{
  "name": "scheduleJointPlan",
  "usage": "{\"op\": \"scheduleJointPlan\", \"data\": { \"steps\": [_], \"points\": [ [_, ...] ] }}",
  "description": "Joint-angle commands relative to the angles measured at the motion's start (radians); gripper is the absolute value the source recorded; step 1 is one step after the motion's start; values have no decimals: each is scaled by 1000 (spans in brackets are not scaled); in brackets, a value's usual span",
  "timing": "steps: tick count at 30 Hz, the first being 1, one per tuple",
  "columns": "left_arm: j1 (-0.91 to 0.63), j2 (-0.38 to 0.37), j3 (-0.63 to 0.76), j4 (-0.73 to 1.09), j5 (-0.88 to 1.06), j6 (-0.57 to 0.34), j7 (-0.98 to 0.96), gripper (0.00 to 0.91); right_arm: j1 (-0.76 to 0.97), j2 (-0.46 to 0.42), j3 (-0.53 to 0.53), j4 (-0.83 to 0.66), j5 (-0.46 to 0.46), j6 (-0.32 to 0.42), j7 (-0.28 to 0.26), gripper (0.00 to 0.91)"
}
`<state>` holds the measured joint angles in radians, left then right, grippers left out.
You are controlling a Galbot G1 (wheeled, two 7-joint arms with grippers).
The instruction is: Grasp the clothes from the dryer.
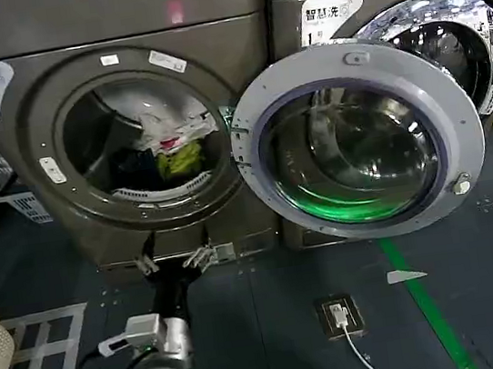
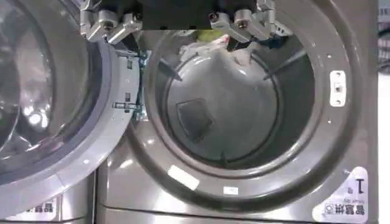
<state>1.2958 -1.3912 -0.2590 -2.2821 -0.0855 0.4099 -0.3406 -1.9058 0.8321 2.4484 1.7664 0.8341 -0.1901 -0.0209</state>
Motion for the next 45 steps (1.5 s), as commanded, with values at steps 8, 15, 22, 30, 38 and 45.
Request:
{"op": "scheduleJointPlan", "data": {
  "steps": [8,15,22,30,38,45],
  "points": [
    [-7,2,-26,11,-4,1,-2,907,10,3,-7,-1,2,1,-1,907],
    [-6,-3,-42,13,-4,1,-2,907,16,-7,-14,-5,1,2,-2,907],
    [-6,2,-49,14,-9,1,-1,907,14,-4,-16,-1,2,3,-6,907],
    [-10,8,-58,15,-18,2,-1,907,11,-1,-16,6,4,3,-8,907],
    [-9,8,-59,15,-18,2,-1,907,18,1,-22,11,4,4,-10,907],
    [-22,2,-54,23,-18,3,1,907,26,1,-25,14,4,3,-10,907]
  ]
}}
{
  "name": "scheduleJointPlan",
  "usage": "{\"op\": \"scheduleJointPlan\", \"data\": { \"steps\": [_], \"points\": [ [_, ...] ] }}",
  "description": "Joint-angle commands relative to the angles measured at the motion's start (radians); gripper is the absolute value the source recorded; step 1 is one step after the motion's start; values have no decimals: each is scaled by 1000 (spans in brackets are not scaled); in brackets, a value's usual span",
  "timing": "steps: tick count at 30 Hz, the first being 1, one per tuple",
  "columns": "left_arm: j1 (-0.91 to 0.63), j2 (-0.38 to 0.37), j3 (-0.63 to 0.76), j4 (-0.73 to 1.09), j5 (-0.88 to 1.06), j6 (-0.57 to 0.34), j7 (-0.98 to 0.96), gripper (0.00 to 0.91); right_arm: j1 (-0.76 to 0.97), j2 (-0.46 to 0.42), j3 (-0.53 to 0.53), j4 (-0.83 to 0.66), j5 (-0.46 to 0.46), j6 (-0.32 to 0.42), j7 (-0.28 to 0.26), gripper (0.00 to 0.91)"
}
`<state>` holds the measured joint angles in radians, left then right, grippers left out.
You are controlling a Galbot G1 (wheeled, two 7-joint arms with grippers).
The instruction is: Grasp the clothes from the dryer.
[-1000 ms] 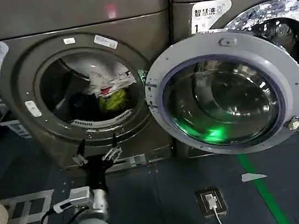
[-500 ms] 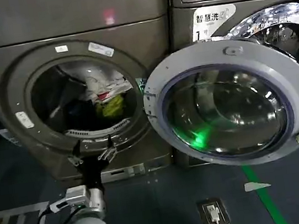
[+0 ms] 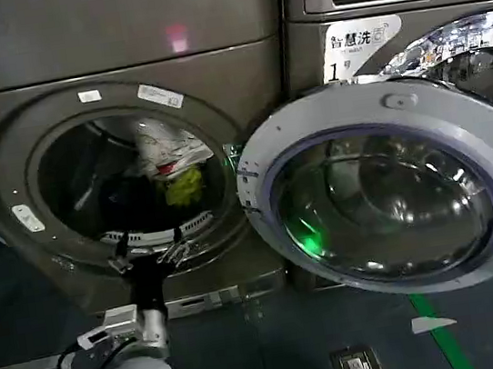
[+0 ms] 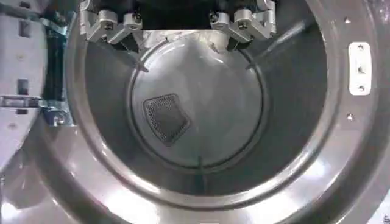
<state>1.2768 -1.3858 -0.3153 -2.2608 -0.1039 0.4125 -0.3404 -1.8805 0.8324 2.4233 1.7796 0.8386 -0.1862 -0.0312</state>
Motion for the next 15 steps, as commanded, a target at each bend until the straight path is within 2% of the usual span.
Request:
{"op": "scheduleJointPlan", "data": {
  "steps": [1,15],
  "points": [
    [-4,-6,3,2,1,1,1,907,1,1,1,-1,-1,-1,0,907],
    [-6,-11,9,10,4,-1,2,907,2,-13,-2,1,-2,-1,-5,907]
  ]
}}
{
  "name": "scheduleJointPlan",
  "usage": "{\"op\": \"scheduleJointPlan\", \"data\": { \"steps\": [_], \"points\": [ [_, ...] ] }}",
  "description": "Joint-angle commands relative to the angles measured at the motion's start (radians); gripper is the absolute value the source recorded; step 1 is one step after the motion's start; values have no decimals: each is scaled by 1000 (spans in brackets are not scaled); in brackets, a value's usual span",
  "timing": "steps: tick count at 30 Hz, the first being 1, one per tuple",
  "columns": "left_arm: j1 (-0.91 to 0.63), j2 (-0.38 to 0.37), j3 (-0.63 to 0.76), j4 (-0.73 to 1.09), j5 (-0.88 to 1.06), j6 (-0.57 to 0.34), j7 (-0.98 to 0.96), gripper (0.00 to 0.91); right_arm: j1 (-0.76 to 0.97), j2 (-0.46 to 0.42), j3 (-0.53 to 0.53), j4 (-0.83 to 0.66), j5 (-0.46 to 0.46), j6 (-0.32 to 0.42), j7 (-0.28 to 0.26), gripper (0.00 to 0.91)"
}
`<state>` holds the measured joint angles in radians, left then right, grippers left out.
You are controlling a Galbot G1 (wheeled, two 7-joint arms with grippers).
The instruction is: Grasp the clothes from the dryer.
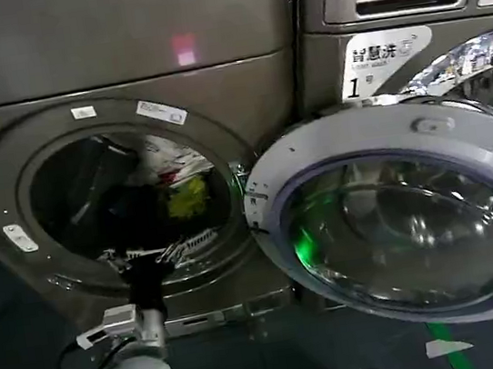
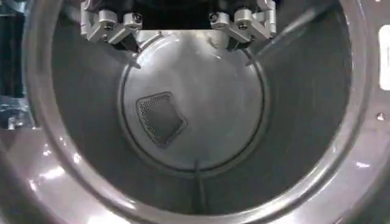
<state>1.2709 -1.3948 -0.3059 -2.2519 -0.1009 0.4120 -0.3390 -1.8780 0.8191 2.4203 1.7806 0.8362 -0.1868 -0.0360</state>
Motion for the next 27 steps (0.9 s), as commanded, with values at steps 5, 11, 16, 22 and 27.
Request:
{"op": "scheduleJointPlan", "data": {
  "steps": [5,11,16,22,27],
  "points": [
    [3,-3,-1,0,2,0,0,907,4,4,-8,7,1,0,-1,907],
    [3,4,-2,-3,0,0,0,907,4,7,-9,11,1,0,-1,907],
    [5,2,1,-3,2,-1,0,907,2,8,-10,16,2,0,-2,907],
    [5,1,0,-3,2,0,1,907,10,10,-18,18,1,0,-2,907],
    [1,-1,-1,3,3,-1,2,907,12,11,-19,18,1,5,-4,907]
  ]
}}
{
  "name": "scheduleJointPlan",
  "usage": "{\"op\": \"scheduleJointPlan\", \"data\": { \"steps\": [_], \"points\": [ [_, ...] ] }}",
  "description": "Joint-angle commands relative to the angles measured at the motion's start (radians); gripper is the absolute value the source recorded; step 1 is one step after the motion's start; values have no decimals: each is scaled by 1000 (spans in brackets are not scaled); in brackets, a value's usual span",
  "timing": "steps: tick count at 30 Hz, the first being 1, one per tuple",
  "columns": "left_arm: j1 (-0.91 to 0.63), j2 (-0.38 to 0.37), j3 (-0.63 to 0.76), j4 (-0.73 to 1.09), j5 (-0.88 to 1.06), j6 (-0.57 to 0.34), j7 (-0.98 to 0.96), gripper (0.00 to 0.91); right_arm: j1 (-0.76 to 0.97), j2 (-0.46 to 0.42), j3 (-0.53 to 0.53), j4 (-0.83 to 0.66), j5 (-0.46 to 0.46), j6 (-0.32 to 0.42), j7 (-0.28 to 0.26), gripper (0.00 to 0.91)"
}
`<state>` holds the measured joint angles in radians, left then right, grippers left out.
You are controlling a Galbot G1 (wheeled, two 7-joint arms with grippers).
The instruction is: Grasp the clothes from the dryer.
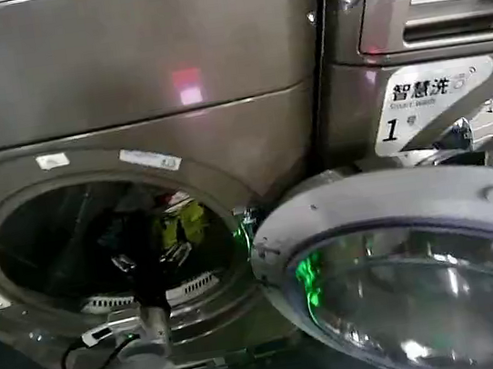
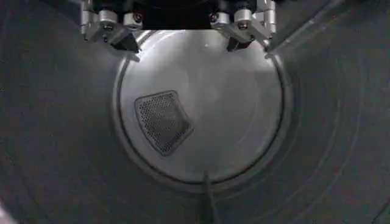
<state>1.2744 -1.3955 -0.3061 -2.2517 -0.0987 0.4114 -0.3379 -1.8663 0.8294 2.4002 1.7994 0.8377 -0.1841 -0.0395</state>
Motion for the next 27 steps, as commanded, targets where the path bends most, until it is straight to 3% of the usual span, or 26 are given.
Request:
{"op": "scheduleJointPlan", "data": {
  "steps": [1,9,13,16,27],
  "points": [
    [-6,0,-2,7,0,-1,1,907,-1,1,4,0,-1,2,0,907],
    [-97,-2,-12,90,-18,-15,1,907,-45,16,53,5,-1,5,-3,907],
    [-211,-6,-11,215,-70,-16,5,907,-63,17,78,0,2,6,-5,907],
    [-315,-6,-14,320,-116,42,8,907,-66,25,82,1,5,6,-7,907],
    [-567,-25,-18,636,-128,9,49,907,-62,24,83,0,19,7,-12,907]
  ]
}}
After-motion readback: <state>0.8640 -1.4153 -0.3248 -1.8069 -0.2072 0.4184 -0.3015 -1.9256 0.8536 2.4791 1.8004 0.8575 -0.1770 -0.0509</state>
